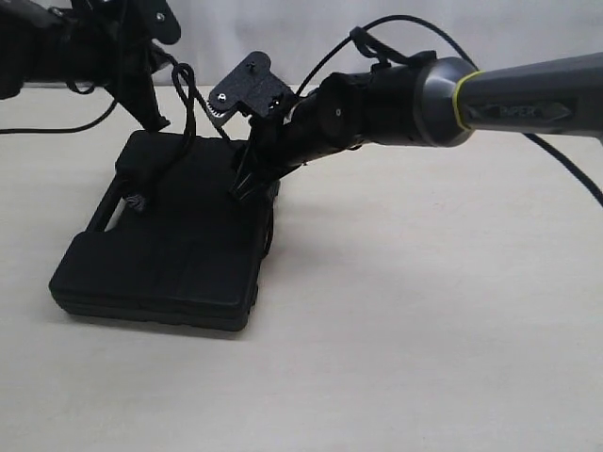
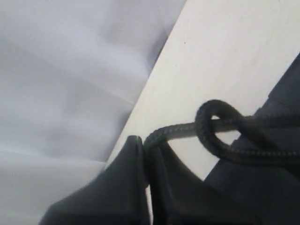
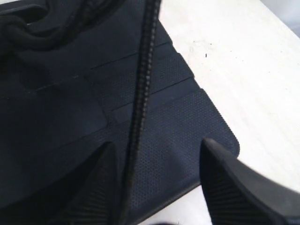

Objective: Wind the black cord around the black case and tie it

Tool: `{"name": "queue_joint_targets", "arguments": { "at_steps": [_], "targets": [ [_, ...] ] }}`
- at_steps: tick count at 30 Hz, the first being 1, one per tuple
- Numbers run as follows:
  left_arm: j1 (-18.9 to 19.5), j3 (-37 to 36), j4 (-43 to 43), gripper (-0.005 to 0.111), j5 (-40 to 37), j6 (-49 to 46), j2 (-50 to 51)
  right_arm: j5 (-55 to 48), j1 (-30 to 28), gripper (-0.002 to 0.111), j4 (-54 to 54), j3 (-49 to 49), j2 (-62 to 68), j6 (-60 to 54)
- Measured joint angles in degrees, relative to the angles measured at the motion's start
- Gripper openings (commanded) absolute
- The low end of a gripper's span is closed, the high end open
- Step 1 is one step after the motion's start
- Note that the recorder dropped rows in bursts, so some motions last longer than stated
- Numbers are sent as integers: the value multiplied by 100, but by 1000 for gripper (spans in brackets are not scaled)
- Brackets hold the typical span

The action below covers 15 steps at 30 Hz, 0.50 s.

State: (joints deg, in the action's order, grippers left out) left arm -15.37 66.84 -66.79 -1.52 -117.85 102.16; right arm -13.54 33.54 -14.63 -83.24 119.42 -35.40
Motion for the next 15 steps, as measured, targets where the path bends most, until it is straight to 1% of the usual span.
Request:
{"name": "queue_joint_targets", "arguments": {
  "at_steps": [7, 15],
  "targets": [
    [0, -9, 0, 0, -219, 23, -556, -215, 0, 51, 10, 0, -113, -9],
    [0, -9, 0, 0, -838, 45, -819, -500, 0, 51, 10, 0, -360, -9]
  ]
}}
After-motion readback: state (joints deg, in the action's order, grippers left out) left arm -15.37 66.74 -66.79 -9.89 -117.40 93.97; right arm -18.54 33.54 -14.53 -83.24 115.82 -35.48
